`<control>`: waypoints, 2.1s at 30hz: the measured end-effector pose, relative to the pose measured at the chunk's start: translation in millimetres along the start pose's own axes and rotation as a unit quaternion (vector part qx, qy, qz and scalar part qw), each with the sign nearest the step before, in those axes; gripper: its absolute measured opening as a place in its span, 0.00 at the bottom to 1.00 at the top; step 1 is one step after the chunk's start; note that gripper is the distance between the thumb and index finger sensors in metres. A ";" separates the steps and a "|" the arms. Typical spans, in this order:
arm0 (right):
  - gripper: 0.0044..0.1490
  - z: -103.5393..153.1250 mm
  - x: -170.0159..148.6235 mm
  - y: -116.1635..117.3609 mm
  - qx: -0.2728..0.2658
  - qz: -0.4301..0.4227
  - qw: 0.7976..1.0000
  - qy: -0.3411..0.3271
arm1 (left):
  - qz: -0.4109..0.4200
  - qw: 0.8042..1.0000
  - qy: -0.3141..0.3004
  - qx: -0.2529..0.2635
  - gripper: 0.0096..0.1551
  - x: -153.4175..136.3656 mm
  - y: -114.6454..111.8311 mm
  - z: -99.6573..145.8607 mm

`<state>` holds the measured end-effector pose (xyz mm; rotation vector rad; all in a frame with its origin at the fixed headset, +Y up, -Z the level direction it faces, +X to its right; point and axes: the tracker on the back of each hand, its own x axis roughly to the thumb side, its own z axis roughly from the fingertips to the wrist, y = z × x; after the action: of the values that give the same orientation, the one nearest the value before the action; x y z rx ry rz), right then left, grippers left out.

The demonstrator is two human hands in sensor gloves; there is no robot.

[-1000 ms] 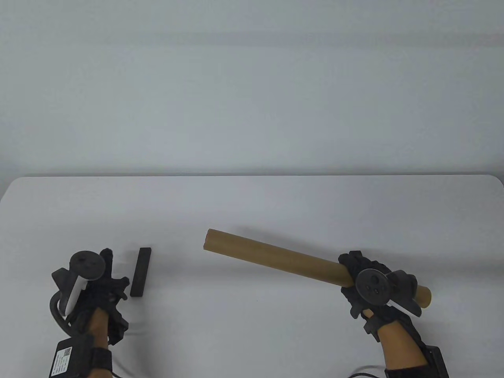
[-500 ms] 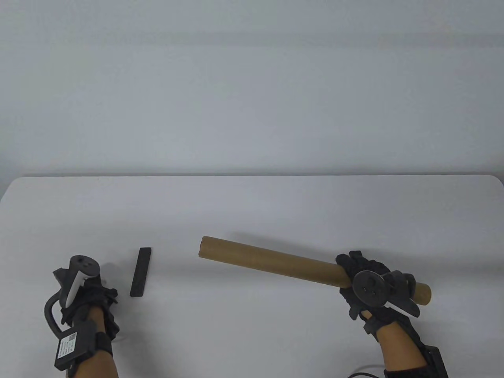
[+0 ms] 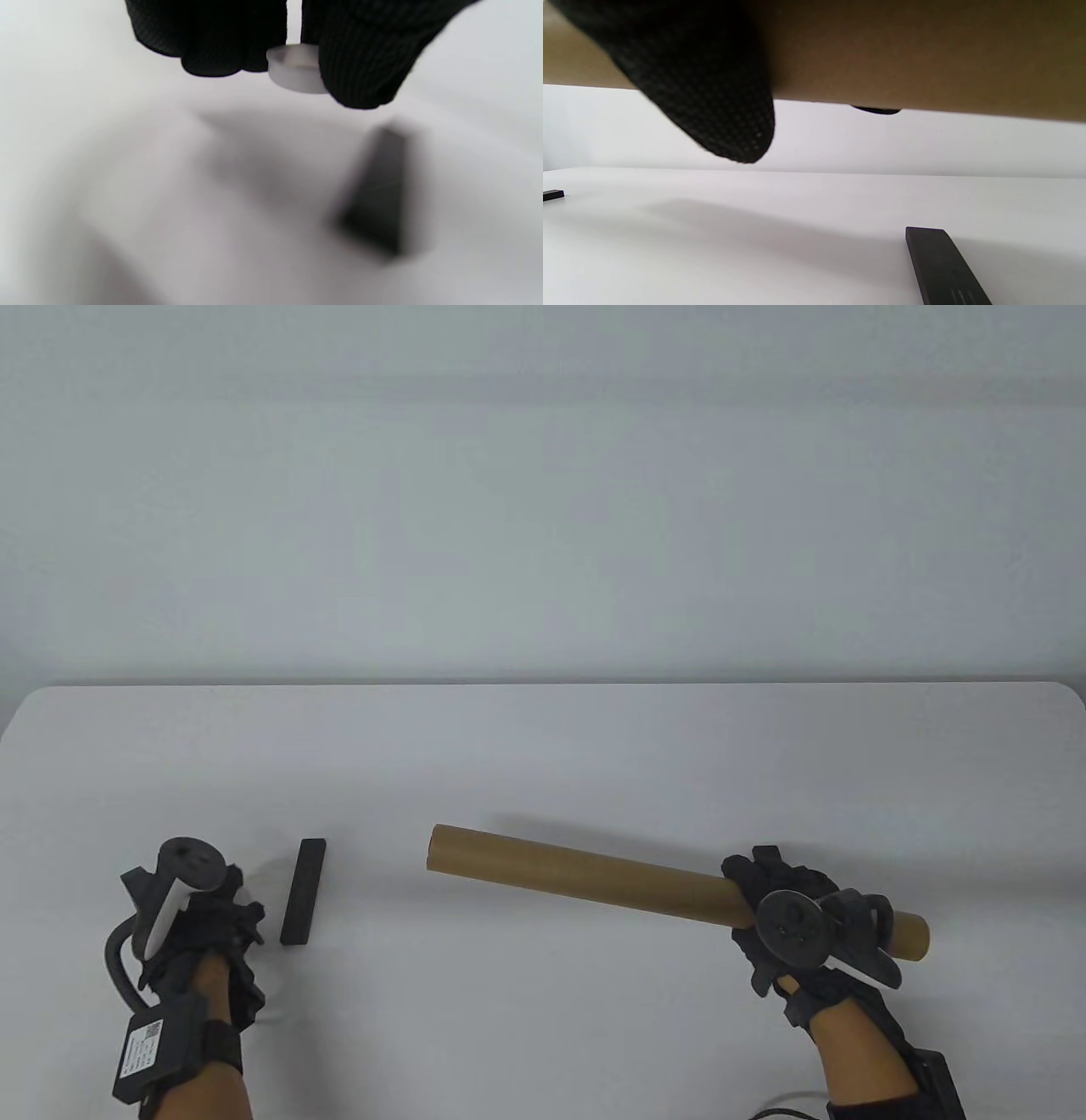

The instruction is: Roll up map and store in mailing tube

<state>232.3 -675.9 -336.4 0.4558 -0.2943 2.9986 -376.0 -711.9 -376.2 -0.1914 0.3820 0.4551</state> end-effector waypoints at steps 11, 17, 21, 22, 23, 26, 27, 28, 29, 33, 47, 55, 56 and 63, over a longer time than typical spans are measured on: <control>0.50 0.0 7.5 -3.2 -0.011 -0.016 1.000 -0.017 | 0.344 0.894 -0.259 -0.125 0.40 92.1 -8.8 61.4; 0.49 -0.4 11.4 -4.0 -0.013 -0.011 1.000 -0.023 | 0.365 0.877 -0.271 -0.158 0.41 98.4 -24.5 63.3; 0.49 -2.0 14.8 -2.1 0.005 -0.026 0.999 -0.039 | 0.384 0.877 -0.247 -0.152 0.42 92.3 -30.0 57.5; 0.49 -2.1 15.5 -2.2 0.006 -0.030 0.999 -0.041 | 0.384 0.878 -0.239 -0.156 0.42 91.3 -30.7 56.2; 0.49 -2.2 17.5 -2.5 0.000 -0.026 0.999 -0.040 | 0.379 0.878 -0.238 -0.173 0.42 90.2 -31.9 55.3; 0.49 -2.8 19.6 -2.0 0.005 -0.017 0.999 -0.041 | 0.378 0.874 -0.246 -0.182 0.41 92.6 -33.7 58.4; 0.49 -3.3 20.0 -1.4 0.004 -0.014 0.999 -0.040 | 0.374 0.878 -0.244 -0.175 0.41 94.6 -33.3 60.8; 0.49 -4.0 21.3 -0.3 0.005 -0.014 0.999 -0.038 | 0.356 0.889 -0.241 -0.157 0.40 100.3 -33.8 65.7; 0.49 -4.1 22.7 0.0 0.004 -0.011 0.999 -0.036 | 0.337 0.898 -0.241 -0.146 0.42 104.0 -35.0 69.0; 0.49 -3.3 27.8 -2.7 -0.015 0.011 0.999 -0.030 | 0.299 0.897 -0.274 -0.175 0.53 123.7 -46.8 76.0; 0.50 -3.0 18.2 -7.2 -0.045 -0.045 0.998 -0.013 | 0.324 0.882 -0.319 -0.127 0.56 124.1 -25.1 86.7; 0.50 -2.8 -3.6 -19.2 -0.082 -0.146 0.985 0.047 | 0.339 0.880 -0.321 -0.088 0.53 102.0 -17.2 89.2; 0.50 -2.9 -6.8 -21.4 -0.085 -0.152 0.983 0.057 | 0.339 0.879 -0.323 -0.088 0.53 100.8 -17.0 89.3; 0.54 -9.4 -49.7 -35.9 -0.076 -0.225 0.954 0.183 | 0.334 0.863 -0.364 -0.104 0.53 96.5 -19.0 89.0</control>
<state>281.2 -642.1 -353.9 -0.0516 -0.3316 2.5194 -259.1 -667.6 -331.8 -0.0773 -0.3773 1.2104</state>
